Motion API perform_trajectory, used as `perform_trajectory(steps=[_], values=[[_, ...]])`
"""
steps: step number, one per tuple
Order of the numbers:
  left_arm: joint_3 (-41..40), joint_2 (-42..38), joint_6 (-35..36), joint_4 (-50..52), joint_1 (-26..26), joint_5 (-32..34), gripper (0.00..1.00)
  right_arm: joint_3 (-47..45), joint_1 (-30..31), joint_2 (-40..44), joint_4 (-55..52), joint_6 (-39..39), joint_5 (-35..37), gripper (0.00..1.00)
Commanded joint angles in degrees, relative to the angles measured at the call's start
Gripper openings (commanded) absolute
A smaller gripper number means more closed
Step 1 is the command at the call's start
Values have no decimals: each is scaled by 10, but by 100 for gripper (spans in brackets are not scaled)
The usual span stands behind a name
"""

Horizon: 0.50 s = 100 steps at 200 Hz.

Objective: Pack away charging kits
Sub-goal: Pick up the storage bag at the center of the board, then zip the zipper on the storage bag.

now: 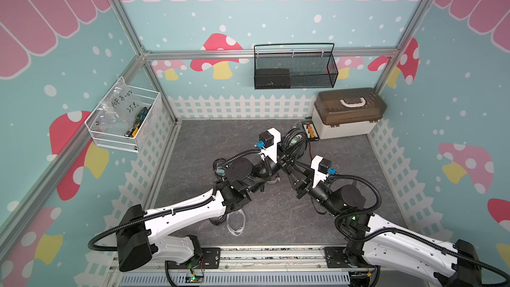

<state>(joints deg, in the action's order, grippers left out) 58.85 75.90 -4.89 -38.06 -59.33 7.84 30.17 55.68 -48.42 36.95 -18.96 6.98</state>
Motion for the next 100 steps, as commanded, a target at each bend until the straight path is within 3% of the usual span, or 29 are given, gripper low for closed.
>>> perform_trajectory(steps=[1, 47, 100], values=[[17, 7, 18, -24, -3, 9, 0, 28, 4, -12, 27, -1, -3, 28], [6, 12, 23, -41, -2, 39, 0, 33, 5, -15, 32, -6, -15, 17], [1, 6, 18, -39, -3, 46, 0, 31, 5, -12, 30, -9, 8, 23]])
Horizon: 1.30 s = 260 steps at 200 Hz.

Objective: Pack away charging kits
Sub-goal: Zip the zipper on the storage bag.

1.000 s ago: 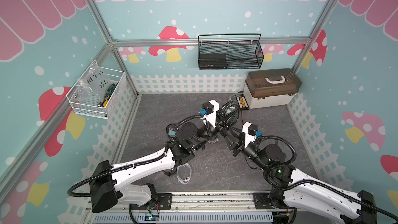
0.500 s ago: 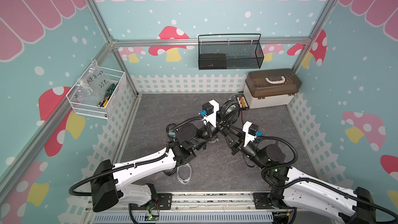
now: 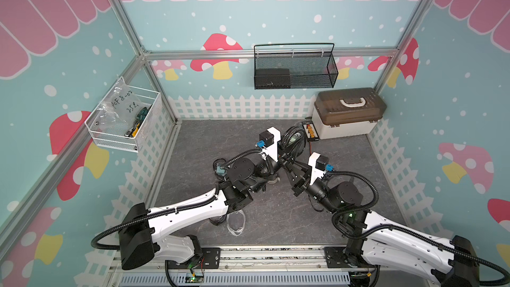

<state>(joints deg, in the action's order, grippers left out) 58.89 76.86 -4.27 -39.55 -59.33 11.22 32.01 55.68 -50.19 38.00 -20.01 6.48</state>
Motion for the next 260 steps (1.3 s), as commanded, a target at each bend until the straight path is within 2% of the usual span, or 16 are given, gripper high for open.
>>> perform_trajectory(steps=[1, 81, 144, 175, 202, 219, 239, 260], values=[[0, -4, 11, -25, -3, 12, 0, 13, 5, 6, 19, 1, 14, 23], [-4, 5, 11, -31, -2, 19, 0, 24, 5, 12, 6, 8, 36, 18], [-1, 10, 0, -34, -3, 8, 0, 47, 5, -9, -4, 11, 56, 22], [-2, 11, -5, -36, -3, 7, 0, 67, 5, -18, -17, 10, 59, 14], [-8, 9, -10, -40, -3, 12, 0, 65, 5, -17, -22, 8, 71, 0], [-12, 4, -15, -37, 1, 21, 0, 56, 5, -7, -26, 8, 84, 0], [-15, -3, -50, -19, 25, 15, 0, 35, 5, 11, -28, 10, 102, 0], [-26, -13, -137, -12, 81, -40, 0, 14, 5, 30, -40, 15, 127, 0]])
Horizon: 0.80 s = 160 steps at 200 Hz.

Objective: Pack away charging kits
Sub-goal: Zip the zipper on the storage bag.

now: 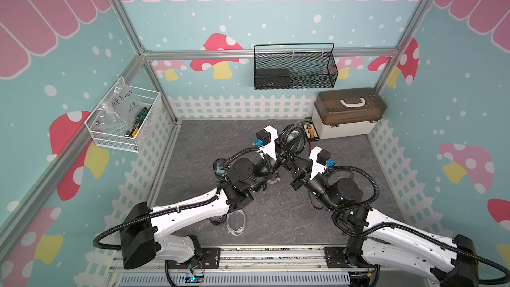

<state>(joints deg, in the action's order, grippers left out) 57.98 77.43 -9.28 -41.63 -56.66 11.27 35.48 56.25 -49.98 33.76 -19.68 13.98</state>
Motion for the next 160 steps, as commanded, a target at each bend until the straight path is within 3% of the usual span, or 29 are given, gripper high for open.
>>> perform_trajectory(steps=[1, 39, 59, 93, 113, 136, 160], values=[[-18, -19, -92, 9, 57, -43, 0, -21, -1, 28, 1, 12, 53, 0], [-64, -40, -236, -37, 157, -149, 0, -44, -2, 45, -21, 28, 99, 0], [-82, -48, -277, -60, 180, -189, 0, -40, -2, 45, -28, 39, 108, 0], [-87, -63, -289, -66, 182, -210, 0, -17, -2, 18, -32, 41, 29, 0], [-72, -64, -288, -61, 180, -230, 0, 11, -1, -20, -27, 39, -45, 8], [-59, -64, -280, -53, 179, -233, 0, 37, -1, -55, -13, 30, -77, 7], [-52, -71, -243, -41, 163, -225, 0, 54, 0, -76, 10, 27, -118, 19]])
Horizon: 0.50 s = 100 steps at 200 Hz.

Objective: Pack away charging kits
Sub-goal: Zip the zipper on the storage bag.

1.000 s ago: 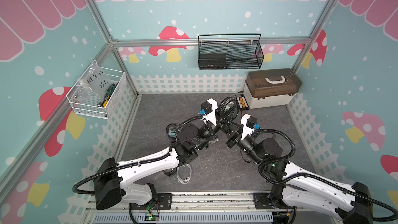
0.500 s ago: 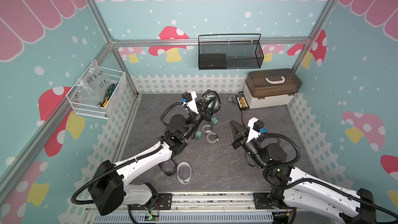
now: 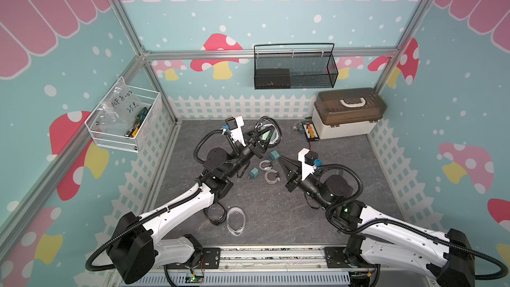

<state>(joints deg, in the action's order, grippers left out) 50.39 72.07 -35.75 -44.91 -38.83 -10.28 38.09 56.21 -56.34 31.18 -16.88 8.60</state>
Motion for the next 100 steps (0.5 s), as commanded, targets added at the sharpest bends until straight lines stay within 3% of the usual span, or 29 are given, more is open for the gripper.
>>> perform_trajectory(steps=[1, 45, 100], values=[[24, -18, 25, -7, -17, -8, 0, 29, 0, -13, 36, -2, -65, 19], [43, -35, 193, 50, -119, 96, 0, 58, 3, -36, 54, -8, -89, 20], [59, -31, 227, 57, -149, 110, 0, 45, 3, -24, 56, -13, -33, 22]])
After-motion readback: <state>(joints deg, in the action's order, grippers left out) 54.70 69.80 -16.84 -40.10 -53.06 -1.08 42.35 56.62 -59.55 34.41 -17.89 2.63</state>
